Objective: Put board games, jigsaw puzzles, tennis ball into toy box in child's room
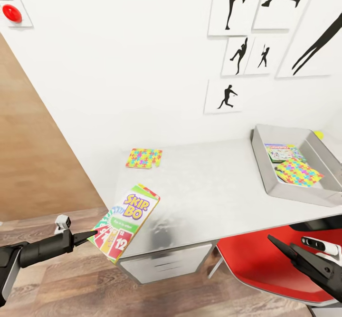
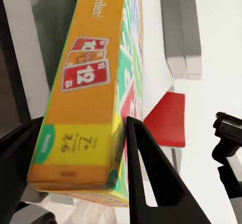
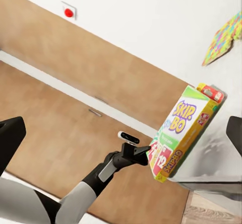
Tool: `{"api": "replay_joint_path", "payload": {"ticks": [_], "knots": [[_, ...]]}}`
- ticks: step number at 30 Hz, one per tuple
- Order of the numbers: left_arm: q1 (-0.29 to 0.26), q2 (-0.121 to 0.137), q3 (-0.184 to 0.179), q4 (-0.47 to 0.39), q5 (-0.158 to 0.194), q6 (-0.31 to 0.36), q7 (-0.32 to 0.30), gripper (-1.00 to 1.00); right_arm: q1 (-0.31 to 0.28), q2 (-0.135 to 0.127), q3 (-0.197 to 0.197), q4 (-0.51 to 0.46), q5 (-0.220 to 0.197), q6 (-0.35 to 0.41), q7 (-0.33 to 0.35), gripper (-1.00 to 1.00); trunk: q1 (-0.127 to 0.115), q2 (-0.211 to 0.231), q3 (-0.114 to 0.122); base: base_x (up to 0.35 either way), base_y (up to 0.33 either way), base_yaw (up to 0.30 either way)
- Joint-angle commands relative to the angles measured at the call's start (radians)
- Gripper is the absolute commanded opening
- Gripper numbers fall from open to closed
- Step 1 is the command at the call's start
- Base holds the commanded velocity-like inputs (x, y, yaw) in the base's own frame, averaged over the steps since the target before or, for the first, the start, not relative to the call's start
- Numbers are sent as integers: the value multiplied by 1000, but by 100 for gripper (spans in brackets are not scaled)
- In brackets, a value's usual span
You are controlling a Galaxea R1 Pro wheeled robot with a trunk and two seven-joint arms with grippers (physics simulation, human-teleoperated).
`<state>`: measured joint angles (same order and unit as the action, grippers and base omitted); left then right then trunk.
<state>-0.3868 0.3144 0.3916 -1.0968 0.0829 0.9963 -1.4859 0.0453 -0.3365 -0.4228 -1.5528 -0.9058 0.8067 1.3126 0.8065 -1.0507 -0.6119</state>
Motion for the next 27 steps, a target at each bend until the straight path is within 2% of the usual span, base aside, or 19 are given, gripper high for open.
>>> {"api": "replay_joint_path", "payload": {"ticks": [1, 17, 22, 27], "knots": [[0, 1, 0, 0, 0, 11, -3, -100, 1, 0, 1, 0, -6, 5, -4, 100, -4, 7, 3, 0, 0, 0], [0, 3, 0, 0, 0, 10, -4, -100, 0, 2, 3, 1, -6, 0, -23, 100, -65, 119, 55, 0, 0, 0], [0, 3, 1, 0, 1, 10, -4, -100, 0, 15, -1, -1, -5, 0, -20, 100, -84, 154, 75, 0, 0, 0], [0, 3, 1, 0, 1, 10, -4, -100, 0, 16, -2, 0, -5, -1, -23, 100, -104, 189, 91, 0, 0, 0]]}}
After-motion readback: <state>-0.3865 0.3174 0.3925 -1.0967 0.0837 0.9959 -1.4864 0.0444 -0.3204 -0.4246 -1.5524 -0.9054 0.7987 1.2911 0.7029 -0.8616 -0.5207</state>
